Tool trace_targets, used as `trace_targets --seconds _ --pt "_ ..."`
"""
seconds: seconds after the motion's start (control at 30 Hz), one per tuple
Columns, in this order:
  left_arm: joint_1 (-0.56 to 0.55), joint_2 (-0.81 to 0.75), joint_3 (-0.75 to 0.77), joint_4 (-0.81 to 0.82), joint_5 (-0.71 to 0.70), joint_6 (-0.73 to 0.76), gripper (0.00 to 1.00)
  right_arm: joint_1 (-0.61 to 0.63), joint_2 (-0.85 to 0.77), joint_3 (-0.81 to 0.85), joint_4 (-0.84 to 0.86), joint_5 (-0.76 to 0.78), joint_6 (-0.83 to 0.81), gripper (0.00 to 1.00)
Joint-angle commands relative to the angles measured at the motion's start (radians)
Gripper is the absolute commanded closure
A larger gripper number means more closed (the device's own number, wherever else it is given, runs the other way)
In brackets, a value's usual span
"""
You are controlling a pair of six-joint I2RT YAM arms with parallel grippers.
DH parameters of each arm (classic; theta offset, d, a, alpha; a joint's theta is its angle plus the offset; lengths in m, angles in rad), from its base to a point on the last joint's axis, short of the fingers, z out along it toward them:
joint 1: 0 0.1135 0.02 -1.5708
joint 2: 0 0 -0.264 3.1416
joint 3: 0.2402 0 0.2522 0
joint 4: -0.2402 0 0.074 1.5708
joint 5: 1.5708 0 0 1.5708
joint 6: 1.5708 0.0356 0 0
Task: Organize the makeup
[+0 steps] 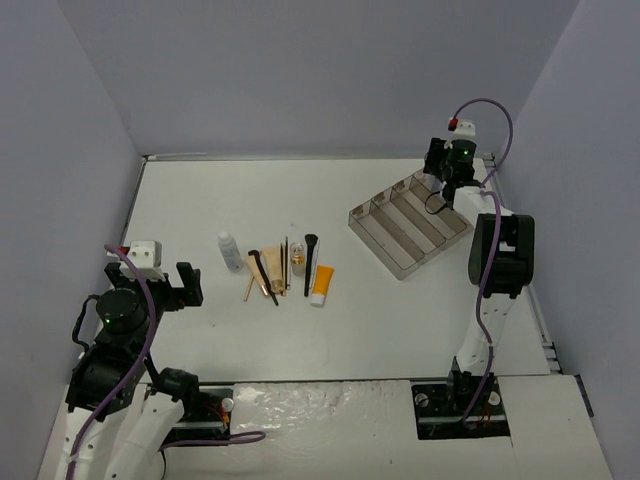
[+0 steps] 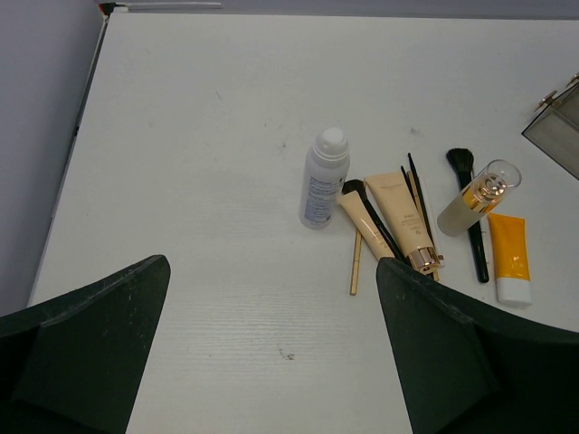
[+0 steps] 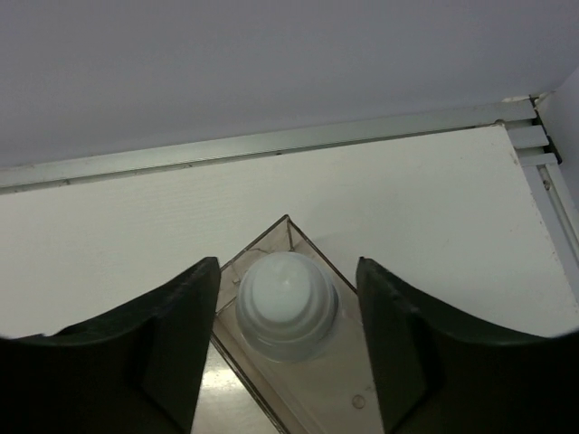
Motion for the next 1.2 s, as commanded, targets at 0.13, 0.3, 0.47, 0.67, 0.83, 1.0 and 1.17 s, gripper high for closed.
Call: trace_targets --seconds 0.13,0.3,0.47,0.67,0.83,1.0,1.17 --pt "0.005 0.025 0.011 0.076 0.009 -0.01 0.03 0.003 -0.13 0.006 0.013 -0.068 -0.022 0.0" --pt "0.005 0.021 0.011 0.076 0.009 -0.011 0.03 0.027 -0.277 0.012 -0.08 -0.102 -0.03 0.0" --pt "0.005 0.018 0.013 0.072 0.009 -0.014 0.03 0.126 -0.445 -0.04 -0.172 -0.096 -0.036 0.0" --pt "0.005 0.018 0.014 0.065 0.008 -0.015 0.03 0.346 -0.6 -0.155 -0.208 -0.137 -0.038 0.0" --pt "0.005 0.021 0.014 0.063 0.01 -0.015 0.03 0.59 -0.601 -0.229 -0.161 -0.178 -0.039 0.0" --pt "0.01 0.027 0.014 0.064 0.021 -0.014 0.03 0.768 -0.493 -0.217 -0.087 -0.232 -0.039 0.0" --pt "0.014 0.033 0.014 0.065 0.02 -0.012 0.03 0.887 -0.329 -0.109 -0.079 -0.248 -0.107 0.0"
